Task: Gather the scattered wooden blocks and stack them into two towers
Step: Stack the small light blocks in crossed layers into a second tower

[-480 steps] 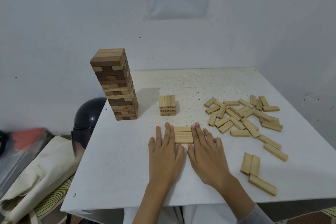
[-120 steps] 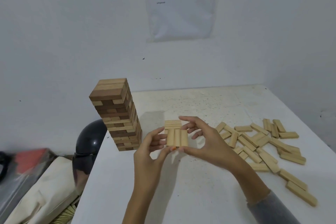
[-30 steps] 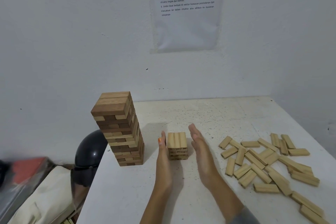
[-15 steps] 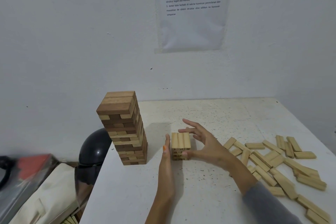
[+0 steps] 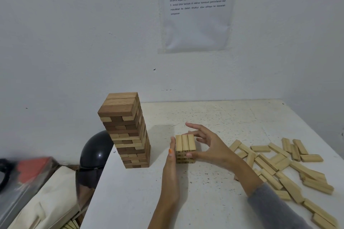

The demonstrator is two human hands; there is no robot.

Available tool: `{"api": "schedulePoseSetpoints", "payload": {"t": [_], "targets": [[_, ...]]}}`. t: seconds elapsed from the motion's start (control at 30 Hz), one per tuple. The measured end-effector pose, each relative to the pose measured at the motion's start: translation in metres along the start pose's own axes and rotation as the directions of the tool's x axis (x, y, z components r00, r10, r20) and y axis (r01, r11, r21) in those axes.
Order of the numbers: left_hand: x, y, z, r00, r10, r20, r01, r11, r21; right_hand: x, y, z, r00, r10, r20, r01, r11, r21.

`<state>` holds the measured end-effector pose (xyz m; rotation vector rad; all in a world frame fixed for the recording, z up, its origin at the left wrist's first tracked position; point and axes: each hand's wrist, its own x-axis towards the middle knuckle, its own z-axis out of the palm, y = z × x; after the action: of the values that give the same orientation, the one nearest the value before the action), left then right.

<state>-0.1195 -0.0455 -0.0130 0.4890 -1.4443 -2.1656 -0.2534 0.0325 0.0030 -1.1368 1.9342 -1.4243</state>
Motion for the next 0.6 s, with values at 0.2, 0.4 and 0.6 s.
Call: {"api": "schedulePoseSetpoints", "payload": {"t": [0.2,0.4,0.6], "targets": [[0.001,-0.003,-0.001,1.000,0.003,0.014,-0.002,1.000,-0.031,-0.001,-0.002,0.001,1.000,0.013,0.009,-0.013,1.000,0.011],[0.005,-0.010,-0.008,1.000,-0.026,0.008,0.027,0.994,-0.109,-0.016,0.001,0.010,0.991,0.117,-0.069,-0.089,0.945,0.314],[0.005,-0.006,-0.009,0.998,-0.024,0.065,0.029,0.997,-0.075,-0.037,-0.010,0.061,0.914,0.295,-0.280,-0.084,0.810,0.581]]}}
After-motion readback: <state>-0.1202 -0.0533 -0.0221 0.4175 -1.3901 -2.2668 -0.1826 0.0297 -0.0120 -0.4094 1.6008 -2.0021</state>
